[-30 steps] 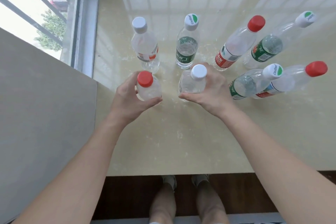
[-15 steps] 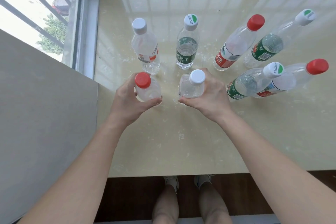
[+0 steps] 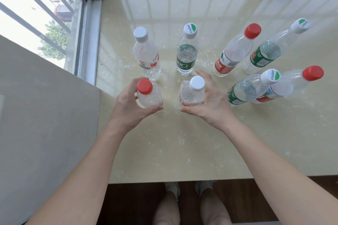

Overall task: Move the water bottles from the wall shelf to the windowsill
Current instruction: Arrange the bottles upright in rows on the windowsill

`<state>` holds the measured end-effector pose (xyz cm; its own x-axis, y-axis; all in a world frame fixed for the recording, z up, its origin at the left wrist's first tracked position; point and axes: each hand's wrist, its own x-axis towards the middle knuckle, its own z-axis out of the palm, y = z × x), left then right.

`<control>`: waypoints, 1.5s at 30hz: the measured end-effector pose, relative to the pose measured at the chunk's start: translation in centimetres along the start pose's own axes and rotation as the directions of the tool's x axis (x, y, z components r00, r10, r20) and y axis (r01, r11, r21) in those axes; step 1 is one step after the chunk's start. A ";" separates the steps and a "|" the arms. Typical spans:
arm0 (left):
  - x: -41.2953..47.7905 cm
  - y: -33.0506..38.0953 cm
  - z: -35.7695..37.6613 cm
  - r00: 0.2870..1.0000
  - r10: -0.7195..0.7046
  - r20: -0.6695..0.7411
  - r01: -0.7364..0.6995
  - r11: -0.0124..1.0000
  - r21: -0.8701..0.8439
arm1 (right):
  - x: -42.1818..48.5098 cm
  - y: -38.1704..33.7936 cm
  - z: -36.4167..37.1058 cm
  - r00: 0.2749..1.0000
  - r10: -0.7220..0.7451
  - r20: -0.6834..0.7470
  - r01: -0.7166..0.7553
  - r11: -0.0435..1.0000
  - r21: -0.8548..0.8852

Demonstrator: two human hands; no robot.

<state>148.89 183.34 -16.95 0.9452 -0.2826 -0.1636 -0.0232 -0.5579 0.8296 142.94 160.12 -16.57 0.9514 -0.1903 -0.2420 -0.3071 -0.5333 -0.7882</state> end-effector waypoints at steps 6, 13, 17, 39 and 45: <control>-0.8 0.4 -2.7 0.995 -0.040 0.087 0.029 0.992 0.127 | -1.5 -0.4 -3.2 0.996 0.003 0.086 0.004 0.997 -0.077; 0.4 1.9 -8.0 0.991 -0.100 -0.093 0.120 0.963 0.242 | 0.0 -3.0 -7.4 0.998 -0.056 0.022 0.059 0.980 -0.189; 4.8 3.5 -7.9 0.983 -0.112 -0.145 0.130 0.984 0.122 | 3.4 -4.9 -8.0 0.998 -0.033 -0.054 0.025 0.991 -0.133; 13.1 4.5 -5.0 0.995 -0.050 0.082 0.034 0.981 0.190 | 12.3 -4.2 -2.3 0.993 -0.041 -0.113 0.024 0.988 -0.153; 12.9 4.6 -4.9 0.995 -0.021 0.097 0.004 0.986 0.167 | 12.7 -4.5 -3.3 0.998 -0.062 0.005 0.062 0.984 -0.168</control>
<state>162.56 180.94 -12.69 0.9095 -0.3453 -0.2316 -0.0732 -0.6813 0.7283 156.28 157.41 -14.28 0.9687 -0.1532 -0.1953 -0.2469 -0.6750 -0.6953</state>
